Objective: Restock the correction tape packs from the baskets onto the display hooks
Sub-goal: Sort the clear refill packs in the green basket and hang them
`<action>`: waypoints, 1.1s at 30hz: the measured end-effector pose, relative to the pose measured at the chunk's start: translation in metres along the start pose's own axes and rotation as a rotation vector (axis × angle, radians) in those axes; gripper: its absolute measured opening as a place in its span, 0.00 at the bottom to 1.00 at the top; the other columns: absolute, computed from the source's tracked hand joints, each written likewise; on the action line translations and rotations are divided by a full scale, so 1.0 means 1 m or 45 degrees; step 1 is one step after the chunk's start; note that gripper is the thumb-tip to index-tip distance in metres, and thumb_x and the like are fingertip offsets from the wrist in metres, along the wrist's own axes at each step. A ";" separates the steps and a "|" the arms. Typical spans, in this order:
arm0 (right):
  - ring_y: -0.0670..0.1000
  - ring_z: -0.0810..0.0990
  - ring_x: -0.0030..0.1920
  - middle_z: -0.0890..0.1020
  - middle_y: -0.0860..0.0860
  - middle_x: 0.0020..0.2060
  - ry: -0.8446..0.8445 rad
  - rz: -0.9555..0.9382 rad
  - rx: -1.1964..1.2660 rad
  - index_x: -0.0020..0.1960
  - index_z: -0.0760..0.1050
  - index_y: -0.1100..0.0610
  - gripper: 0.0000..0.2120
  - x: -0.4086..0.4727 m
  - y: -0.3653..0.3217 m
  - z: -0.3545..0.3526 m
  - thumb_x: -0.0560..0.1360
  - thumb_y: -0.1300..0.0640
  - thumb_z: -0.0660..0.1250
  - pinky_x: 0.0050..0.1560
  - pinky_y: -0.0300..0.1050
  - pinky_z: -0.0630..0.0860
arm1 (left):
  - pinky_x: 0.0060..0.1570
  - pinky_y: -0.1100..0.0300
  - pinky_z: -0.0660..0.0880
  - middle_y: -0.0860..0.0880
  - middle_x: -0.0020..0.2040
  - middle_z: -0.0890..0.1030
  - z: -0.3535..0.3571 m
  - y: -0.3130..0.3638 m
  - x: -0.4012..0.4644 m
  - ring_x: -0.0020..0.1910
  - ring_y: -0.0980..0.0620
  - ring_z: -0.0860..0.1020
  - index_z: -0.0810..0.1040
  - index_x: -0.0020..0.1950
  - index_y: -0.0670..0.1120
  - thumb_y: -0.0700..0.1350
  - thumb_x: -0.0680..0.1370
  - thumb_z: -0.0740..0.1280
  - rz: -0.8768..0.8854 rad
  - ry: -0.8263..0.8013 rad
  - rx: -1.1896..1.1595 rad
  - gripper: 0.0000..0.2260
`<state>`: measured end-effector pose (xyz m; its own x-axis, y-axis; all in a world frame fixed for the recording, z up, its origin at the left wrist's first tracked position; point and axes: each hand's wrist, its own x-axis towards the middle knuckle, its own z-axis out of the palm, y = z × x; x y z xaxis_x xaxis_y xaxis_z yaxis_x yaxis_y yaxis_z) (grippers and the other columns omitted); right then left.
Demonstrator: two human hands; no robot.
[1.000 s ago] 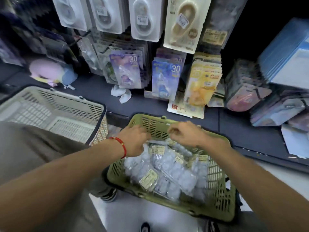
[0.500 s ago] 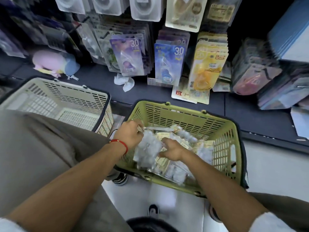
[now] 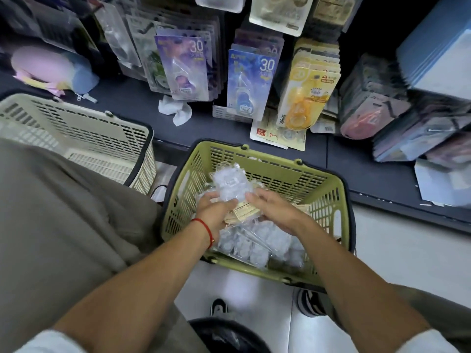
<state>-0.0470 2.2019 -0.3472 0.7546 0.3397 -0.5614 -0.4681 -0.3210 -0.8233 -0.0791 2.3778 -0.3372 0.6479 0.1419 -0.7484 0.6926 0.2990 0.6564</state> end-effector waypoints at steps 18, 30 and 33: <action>0.57 0.86 0.58 0.87 0.55 0.60 0.233 0.099 0.216 0.66 0.80 0.51 0.17 -0.038 0.039 -0.078 0.79 0.64 0.70 0.55 0.52 0.81 | 0.32 0.57 0.78 0.49 0.55 0.83 -0.020 0.010 0.020 0.47 0.51 0.82 0.75 0.62 0.52 0.27 0.76 0.68 0.164 0.046 -0.012 0.23; 0.41 0.80 0.43 0.84 0.45 0.45 0.288 -0.280 -0.474 0.58 0.83 0.52 0.11 -0.006 0.008 -0.002 0.83 0.47 0.69 0.45 0.40 0.75 | 0.35 0.53 0.84 0.46 0.60 0.85 -0.017 0.003 0.013 0.45 0.49 0.88 0.73 0.69 0.55 0.40 0.73 0.80 0.155 -0.127 -0.101 0.29; 0.49 0.80 0.57 0.81 0.49 0.57 0.239 -0.150 -1.074 0.66 0.78 0.53 0.17 -0.015 0.040 -0.011 0.82 0.45 0.69 0.57 0.47 0.77 | 0.47 0.45 0.85 0.47 0.61 0.85 -0.024 0.009 0.016 0.51 0.46 0.87 0.72 0.73 0.53 0.38 0.73 0.80 0.200 0.010 -0.145 0.31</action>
<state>-0.0720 2.1748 -0.3709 0.8747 0.2843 -0.3925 0.0582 -0.8657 -0.4972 -0.0705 2.4053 -0.3452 0.7426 0.2022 -0.6385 0.5426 0.3772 0.7505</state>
